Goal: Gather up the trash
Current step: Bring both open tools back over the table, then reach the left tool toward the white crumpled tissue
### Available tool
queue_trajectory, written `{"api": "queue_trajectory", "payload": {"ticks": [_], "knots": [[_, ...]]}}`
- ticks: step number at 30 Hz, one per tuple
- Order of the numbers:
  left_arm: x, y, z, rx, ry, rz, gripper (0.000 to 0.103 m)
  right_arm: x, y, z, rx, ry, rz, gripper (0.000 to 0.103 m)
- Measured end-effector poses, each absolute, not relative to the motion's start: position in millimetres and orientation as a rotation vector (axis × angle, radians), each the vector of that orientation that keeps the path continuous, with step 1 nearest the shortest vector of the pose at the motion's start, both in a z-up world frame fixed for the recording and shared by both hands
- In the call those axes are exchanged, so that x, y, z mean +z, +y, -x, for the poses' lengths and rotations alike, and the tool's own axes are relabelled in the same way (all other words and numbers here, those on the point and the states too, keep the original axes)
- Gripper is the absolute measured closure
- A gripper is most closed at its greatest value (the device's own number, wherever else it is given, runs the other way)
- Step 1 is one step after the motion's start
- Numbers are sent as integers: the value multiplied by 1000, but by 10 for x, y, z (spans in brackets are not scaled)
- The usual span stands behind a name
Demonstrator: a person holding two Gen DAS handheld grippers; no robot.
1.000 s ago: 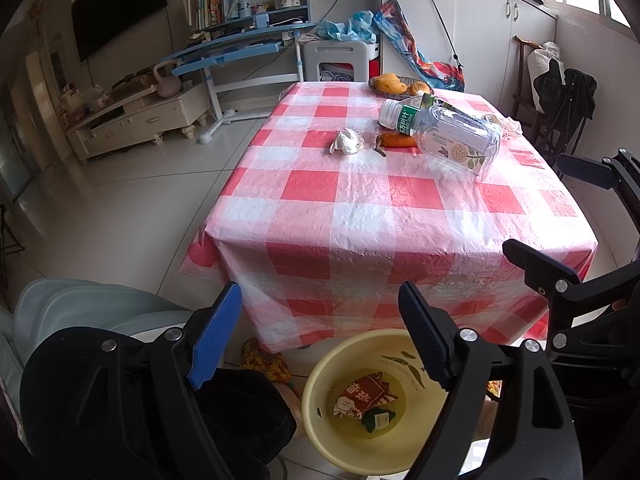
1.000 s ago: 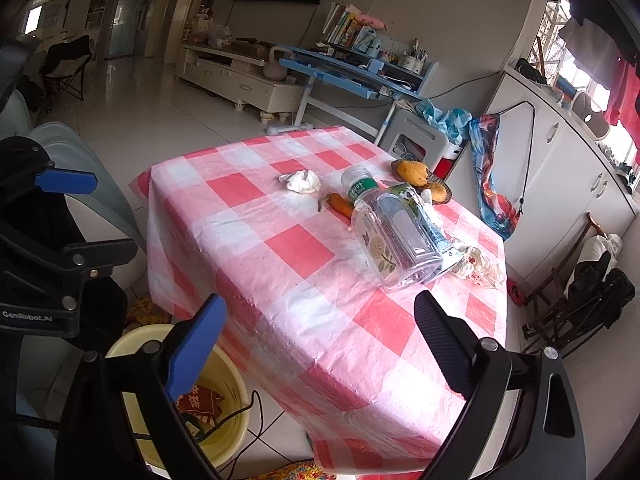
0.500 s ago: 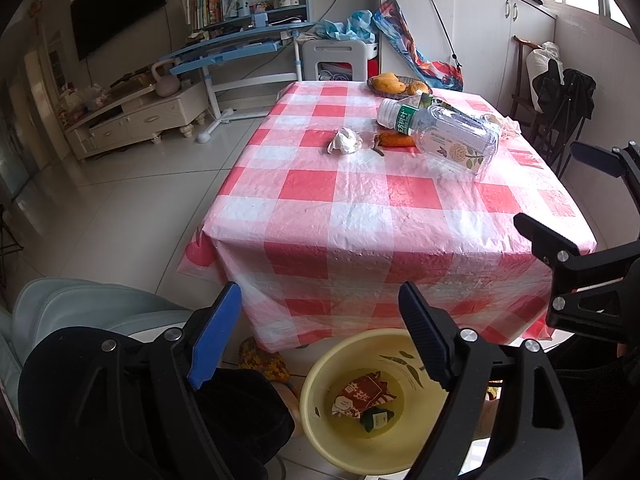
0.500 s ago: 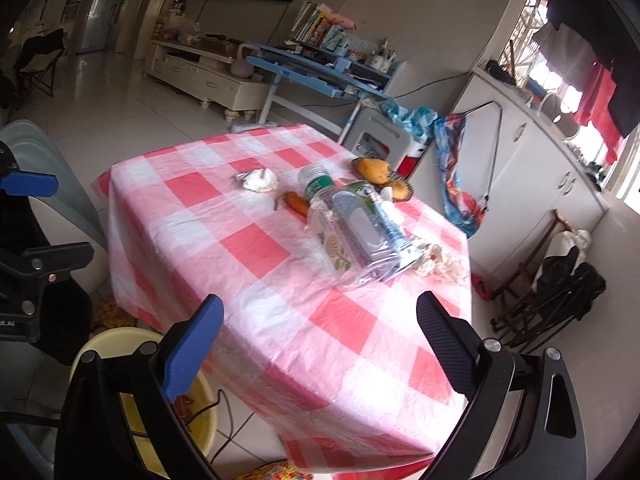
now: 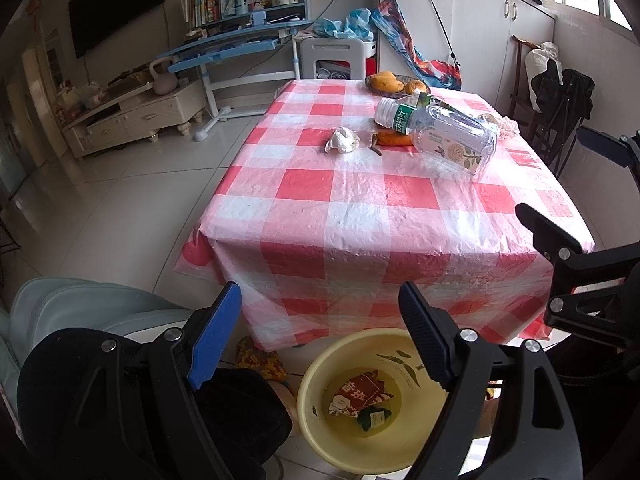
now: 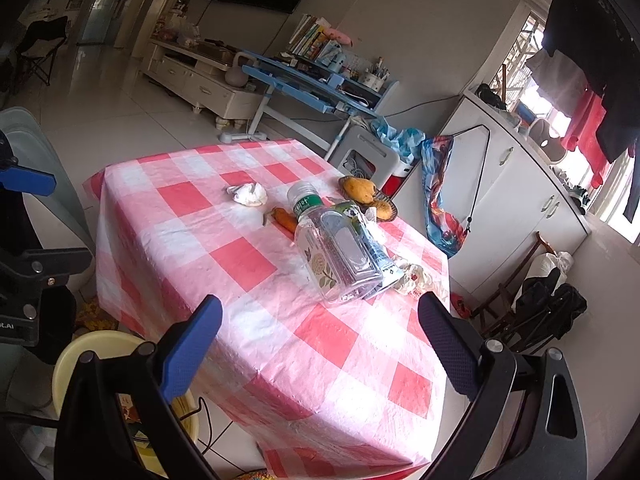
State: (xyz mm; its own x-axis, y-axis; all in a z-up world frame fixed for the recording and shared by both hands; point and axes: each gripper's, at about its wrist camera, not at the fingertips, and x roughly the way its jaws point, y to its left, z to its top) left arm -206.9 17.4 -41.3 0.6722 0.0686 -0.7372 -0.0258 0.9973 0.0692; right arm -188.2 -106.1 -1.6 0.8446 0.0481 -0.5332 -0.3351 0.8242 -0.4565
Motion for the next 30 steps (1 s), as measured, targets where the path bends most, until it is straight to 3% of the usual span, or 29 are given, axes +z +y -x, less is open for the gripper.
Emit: {"api": "queue_trajectory", "payload": {"ticks": [20,30], "knots": [[-96,191,1035,79,817,-28,25,-124,-981,1645,203,606,607,9],[-258,133,402,59,888,-6,25,-211,-928,1514,242,666,613,9]]}}
